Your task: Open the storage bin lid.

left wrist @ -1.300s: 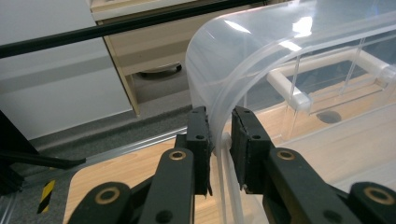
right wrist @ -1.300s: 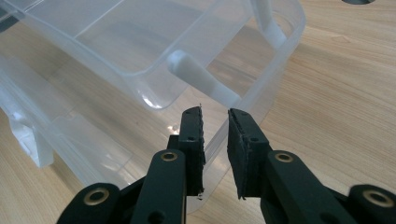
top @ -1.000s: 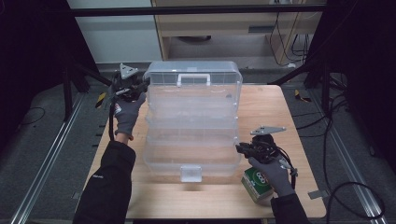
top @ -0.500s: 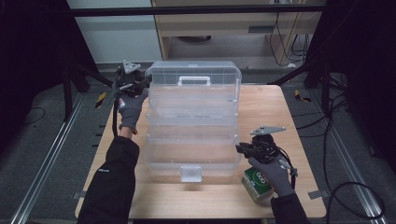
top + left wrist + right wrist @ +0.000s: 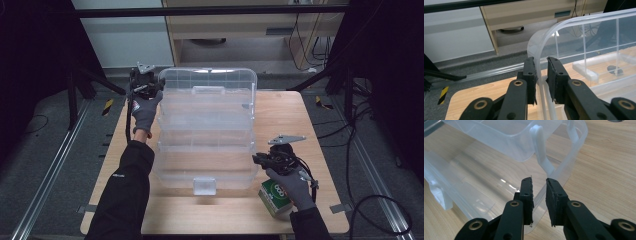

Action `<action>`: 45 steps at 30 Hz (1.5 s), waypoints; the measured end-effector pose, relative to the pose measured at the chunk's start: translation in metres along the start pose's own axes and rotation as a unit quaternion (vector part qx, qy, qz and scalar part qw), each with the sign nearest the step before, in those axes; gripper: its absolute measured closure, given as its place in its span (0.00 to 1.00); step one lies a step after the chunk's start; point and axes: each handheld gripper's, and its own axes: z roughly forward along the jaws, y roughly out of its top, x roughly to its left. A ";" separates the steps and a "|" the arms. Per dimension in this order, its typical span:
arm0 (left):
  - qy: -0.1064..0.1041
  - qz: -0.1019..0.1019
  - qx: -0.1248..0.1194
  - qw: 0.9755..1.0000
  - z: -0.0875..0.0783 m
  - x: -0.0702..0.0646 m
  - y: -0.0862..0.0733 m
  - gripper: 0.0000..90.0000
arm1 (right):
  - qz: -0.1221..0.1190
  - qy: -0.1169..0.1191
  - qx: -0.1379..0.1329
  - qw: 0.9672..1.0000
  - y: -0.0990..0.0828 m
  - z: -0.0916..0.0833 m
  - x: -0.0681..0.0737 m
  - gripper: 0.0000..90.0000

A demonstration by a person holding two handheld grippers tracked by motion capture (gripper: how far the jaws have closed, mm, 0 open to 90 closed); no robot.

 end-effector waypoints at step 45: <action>0.002 -0.012 0.052 0.999 0.043 0.016 0.000 0.83 | -0.007 -0.002 0.004 1.000 0.002 0.000 0.001 0.85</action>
